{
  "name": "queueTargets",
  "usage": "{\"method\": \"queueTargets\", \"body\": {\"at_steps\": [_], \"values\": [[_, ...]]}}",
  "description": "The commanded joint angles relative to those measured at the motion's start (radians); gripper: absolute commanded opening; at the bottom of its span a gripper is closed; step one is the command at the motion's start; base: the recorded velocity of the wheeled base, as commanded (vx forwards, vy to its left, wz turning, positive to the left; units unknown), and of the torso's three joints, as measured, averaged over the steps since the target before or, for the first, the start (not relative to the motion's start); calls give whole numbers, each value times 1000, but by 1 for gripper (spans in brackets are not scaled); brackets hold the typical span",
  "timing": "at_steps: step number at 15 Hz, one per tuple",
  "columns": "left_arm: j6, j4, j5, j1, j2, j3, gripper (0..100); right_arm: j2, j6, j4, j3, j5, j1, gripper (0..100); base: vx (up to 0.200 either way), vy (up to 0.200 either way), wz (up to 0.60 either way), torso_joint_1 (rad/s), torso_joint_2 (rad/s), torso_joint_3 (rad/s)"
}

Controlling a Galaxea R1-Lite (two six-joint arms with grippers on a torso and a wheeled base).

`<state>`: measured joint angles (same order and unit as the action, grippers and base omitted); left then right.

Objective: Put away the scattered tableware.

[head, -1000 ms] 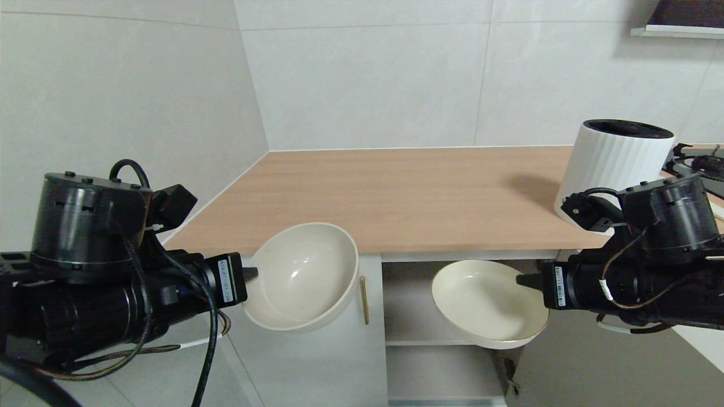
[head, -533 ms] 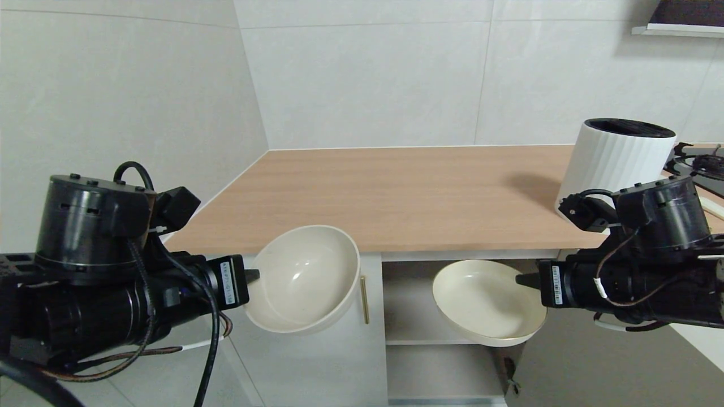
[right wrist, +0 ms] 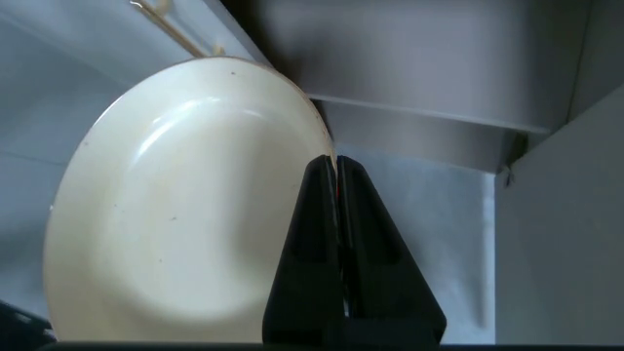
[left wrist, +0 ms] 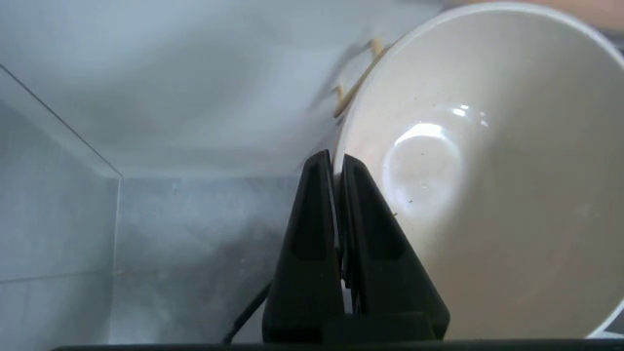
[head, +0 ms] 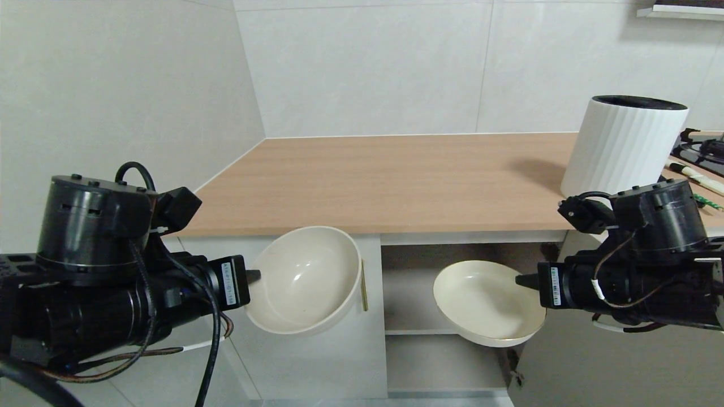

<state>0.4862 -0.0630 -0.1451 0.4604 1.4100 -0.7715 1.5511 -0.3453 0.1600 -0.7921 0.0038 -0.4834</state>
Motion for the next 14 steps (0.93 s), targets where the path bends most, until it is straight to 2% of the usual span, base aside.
{"method": "queueTargets", "body": {"at_steps": [1, 11, 14], "values": [[0, 0, -1, 0, 3, 0, 0, 9, 0, 0, 1, 1, 0, 0, 0, 0, 0, -183, 471, 281], [0, 0, -1, 0, 3, 0, 0, 27, 0, 32, 8, -2, 0, 0, 0, 0, 0, -153, 460, 297], [0, 0, -1, 0, 4, 0, 0, 29, 2, 44, 16, -4, 0, 0, 0, 0, 0, -41, 157, 113]]}}
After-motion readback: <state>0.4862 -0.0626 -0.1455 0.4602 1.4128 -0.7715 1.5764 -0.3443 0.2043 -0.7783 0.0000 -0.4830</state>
